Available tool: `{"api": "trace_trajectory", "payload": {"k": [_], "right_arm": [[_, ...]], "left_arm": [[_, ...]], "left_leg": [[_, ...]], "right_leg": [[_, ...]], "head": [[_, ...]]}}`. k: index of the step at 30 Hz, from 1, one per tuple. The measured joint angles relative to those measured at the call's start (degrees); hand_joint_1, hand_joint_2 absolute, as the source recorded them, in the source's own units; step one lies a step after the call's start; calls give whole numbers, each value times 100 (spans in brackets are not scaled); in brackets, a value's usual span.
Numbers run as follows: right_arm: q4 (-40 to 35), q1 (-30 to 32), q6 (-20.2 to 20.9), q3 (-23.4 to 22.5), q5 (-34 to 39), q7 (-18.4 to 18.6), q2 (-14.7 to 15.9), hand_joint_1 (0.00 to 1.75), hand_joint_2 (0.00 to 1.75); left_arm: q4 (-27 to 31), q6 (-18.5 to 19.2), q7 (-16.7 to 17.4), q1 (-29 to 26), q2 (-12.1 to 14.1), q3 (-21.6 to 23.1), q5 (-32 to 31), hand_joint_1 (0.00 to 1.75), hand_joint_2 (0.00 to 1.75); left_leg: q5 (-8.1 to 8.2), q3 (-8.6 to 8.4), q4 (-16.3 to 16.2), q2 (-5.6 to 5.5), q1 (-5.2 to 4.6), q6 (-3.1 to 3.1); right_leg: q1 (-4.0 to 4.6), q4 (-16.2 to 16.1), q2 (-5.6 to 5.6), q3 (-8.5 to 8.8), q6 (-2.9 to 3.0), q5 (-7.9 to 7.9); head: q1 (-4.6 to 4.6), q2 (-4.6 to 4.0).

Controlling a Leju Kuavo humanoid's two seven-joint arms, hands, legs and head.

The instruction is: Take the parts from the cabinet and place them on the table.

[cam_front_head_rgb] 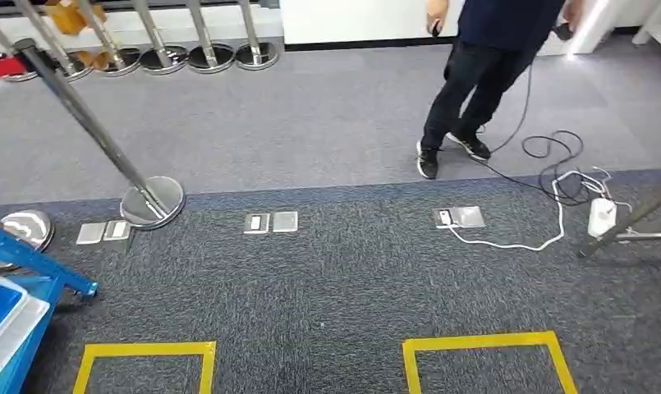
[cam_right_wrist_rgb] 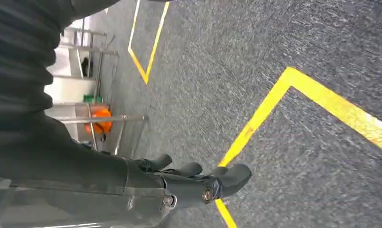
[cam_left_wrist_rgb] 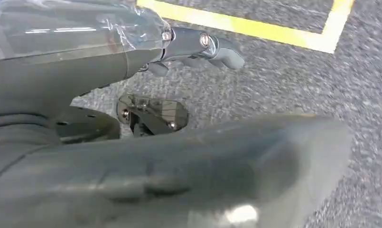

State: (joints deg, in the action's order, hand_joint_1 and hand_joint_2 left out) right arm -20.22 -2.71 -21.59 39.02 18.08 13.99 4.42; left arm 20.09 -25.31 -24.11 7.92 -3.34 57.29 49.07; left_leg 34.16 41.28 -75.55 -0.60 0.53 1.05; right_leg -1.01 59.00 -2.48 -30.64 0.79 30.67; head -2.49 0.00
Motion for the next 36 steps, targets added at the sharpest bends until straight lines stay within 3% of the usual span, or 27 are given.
{"api": "trace_trajectory", "payload": {"k": [2,3,4,6,8,14,15,16,17,18,19,20,21,24,25,26,27,29,30,31,32,34,35,36], "right_arm": [[-7,-15,-2,52,15,0,0,0,175],[-7,-22,-4,77,26,0,0,0,175],[-7,-23,-11,101,33,0,0,0,175],[-7,-52,-17,142,57,2,7,0,175],[-22,-68,-17,171,74,2,7,0,175],[-31,-70,-17,179,79,2,9,0,175],[-42,-67,-20,210,98,2,15,0,175],[-46,-67,-22,227,109,2,15,0,175],[-46,-13,-37,302,129,24,48,0,175],[-46,-12,-37,310,129,24,57,0,175],[-46,-23,-37,334,129,24,68,0,175],[-46,-25,-39,367,129,24,70,0,175],[-50,-27,-44,406,129,22,77,0,175],[-55,-23,-42,422,129,24,74,0,175],[-57,-29,-42,424,140,24,74,0,175],[-57,-33,-52,428,153,22,79,0,175],[-57,-34,-79,435,179,22,92,0,175],[-57,-23,-107,476,249,20,112,0,175],[-57,-25,-111,496,284,17,118,0,175],[-57,-31,-114,518,308,15,129,0,175],[-57,-36,-116,540,321,2,136,0,175],[-57,-49,-116,566,358,-11,140,0,175],[-59,-54,-120,570,389,-15,140,0,175],[-59,-64,-136,584,420,-17,142,0,175]], "left_arm": [[0,-4,0,0,0,0,7,0,0],[0,-4,0,3,0,0,7,0,0],[0,-4,0,11,0,0,7,0,0],[0,-4,0,1,0,0,9,0,0],[0,-4,0,-9,15,0,11,0,0],[0,-4,0,-4,15,0,11,0,0],[0,-4,0,1,17,2,11,0,0],[0,-4,0,11,17,2,15,0,0],[0,-4,2,7,17,20,20,0,0],[0,-4,2,8,17,24,20,0,0],[0,-4,2,8,17,39,20,0,0],[0,-4,2,13,17,48,20,0,0],[0,-4,4,30,20,72,22,0,0],[0,-4,4,20,22,90,22,0,0],[0,-4,4,15,26,90,24,0,0],[0,-4,4,11,26,90,28,0,0],[0,-4,4,22,26,90,35,0,0],[0,-4,4,28,26,94,61,0,0],[0,-4,9,19,26,96,68,0,0],[0,-4,11,7,26,101,68,0,0],[0,-2,20,3,26,105,68,0,0],[0,-2,39,10,28,118,63,0,0],[0,2,44,19,28,125,59,0,0],[2,7,52,41,28,131,57,0,0]], "left_leg": [[-477,-457,905,75,-10,-52],[-669,-721,1426,266,-36,-97],[-566,-773,1551,458,-99,-122],[-592,-745,1587,345,-131,-142],[-608,-741,1640,253,-134,-208],[-620,-770,1669,233,-113,-223],[-665,-826,1762,177,-75,-286],[-668,-827,1764,143,-74,-299],[-650,-836,1745,-178,-83,-326],[-636,-840,1730,-247,-73,-305],[-613,-838,1696,-308,-64,-271],[-583,-791,1632,-349,-69,-227],[-539,-729,1510,-423,-95,-189],[-569,-714,1543,-577,-54,-111],[-530,-709,1500,-541,-52,-90],[-421,-667,1332,-256,-80,-56],[-245,-523,1025,-127,-71,-28],[122,-115,180,-32,-40,4],[183,37,-115,-18,-34,5],[112,57,-134,-11,-36,-7],[-57,-42,80,-3,-41,-30],[-571,-513,1035,96,-82,-124],[-612,-658,1398,282,-126,-176],[-572,-703,1464,416,-201,-203]], "right_leg": [[0,-1,-106,56,-21,37],[1,-3,-154,94,-39,61],[30,0,-199,101,-73,85],[27,-16,-270,120,-110,100],[36,-50,-362,166,-166,108],[34,-52,-372,172,-177,118],[-1,182,-26,98,-192,312],[-1,492,96,-61,-187,493],[-9,1476,219,-669,-222,615],[-24,1080,240,-519,-225,327],[-50,592,351,-322,-236,47],[-96,274,636,-236,-251,-50],[-100,145,676,-192,-207,9],[-43,178,523,-183,-120,11],[-72,140,449,-161,-83,-8],[-61,132,401,-143,-66,-11],[-47,132,332,-134,-34,1],[-6,134,183,-114,6,27],[8,134,115,-107,22,42],[18,135,57,-92,28,55],[25,135,4,-71,27,72],[33,132,-99,11,17,125],[30,120,-149,42,5,150],[55,125,-195,56,-26,171]], "head": [[0,0],[0,0],[2,0],[4,0],[7,0],[7,0],[-13,0],[-17,0],[-61,0],[-63,0],[-68,0],[-87,0],[-81,0],[-66,0],[-66,0],[-35,0],[16,0],[17,0],[17,0],[20,0],[20,0],[20,0],[17,0],[15,0]]}}
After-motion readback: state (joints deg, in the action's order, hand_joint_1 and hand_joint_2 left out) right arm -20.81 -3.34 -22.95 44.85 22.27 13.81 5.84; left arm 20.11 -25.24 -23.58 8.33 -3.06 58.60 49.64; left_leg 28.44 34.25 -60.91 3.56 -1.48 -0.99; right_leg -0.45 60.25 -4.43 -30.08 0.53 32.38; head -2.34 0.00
